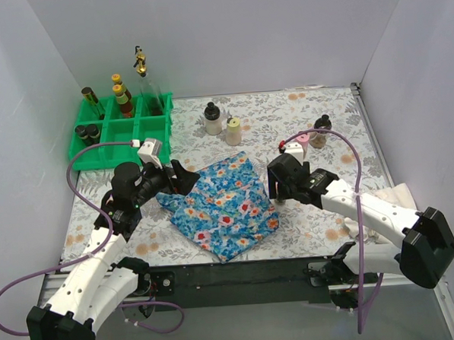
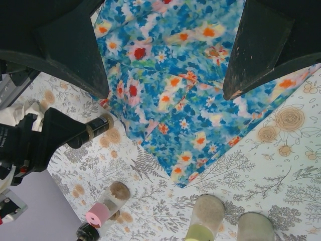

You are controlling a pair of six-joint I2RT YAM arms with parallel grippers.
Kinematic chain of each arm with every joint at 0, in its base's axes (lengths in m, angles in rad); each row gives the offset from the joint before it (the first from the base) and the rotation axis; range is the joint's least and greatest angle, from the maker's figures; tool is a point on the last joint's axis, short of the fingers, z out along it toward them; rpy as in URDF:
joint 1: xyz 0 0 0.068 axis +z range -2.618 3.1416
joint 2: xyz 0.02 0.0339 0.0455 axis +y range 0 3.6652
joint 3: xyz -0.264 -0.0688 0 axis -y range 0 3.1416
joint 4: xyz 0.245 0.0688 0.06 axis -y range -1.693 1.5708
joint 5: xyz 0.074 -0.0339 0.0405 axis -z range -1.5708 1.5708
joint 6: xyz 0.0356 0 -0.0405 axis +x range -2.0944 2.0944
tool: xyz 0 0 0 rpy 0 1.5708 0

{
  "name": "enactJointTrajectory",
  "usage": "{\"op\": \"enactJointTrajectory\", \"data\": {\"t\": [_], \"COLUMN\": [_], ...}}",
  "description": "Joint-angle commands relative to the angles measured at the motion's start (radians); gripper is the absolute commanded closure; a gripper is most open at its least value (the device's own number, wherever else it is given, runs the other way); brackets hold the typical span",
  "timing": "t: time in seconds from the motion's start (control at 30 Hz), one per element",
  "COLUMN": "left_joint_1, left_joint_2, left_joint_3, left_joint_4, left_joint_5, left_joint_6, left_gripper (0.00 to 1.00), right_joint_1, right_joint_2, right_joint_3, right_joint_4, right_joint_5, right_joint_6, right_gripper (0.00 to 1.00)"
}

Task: Organize the condiment bottles
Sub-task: Place the bottle at the center of the board, then pick up the bottle from the center of the board.

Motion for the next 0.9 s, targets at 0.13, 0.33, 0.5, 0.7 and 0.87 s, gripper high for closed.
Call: {"op": "enactJointTrajectory", "data": {"t": [0.13,0.33,0.5,0.7,0.87], "left_joint_1": [-0.004,-0.004,-0.004,-0.004,-0.004], "left_joint_2": [-0.011,-0.010,-0.007,-0.011,-0.007], "left_joint_3": [-0.004,-0.005,-0.004,-0.004,-0.004], "left_joint_4": [-0.004,-0.004,-0.004,-0.003,-0.004], "left_joint_5": [-0.026,-0.031,-0.029,-0.037,-0.035], "left_joint_6": [0.023,0.026,0.026,0.026,0.026], "left_gripper": [0.02,0.02,0.02,0.02,0.02], "right_joint_1": [0.005,0.005,0.001,-0.004,-0.004], "right_joint_2": [-0.083,-0.133,-0.124,-0.104,-0.093], "right_joint_3": [0.126,0.179,0.158,0.095,0.040], "right_joint_4": [-0.074,-0.077,-0.053,-0.032,-0.031], "right_joint_5": [0.051,0.082,0.082,0.045,0.018], "right_joint_6": [-0.014,-0.043,-0.063,-0.034,-0.002], "right_gripper": [0.25,0.67,0.81,0.82,0.82]}}
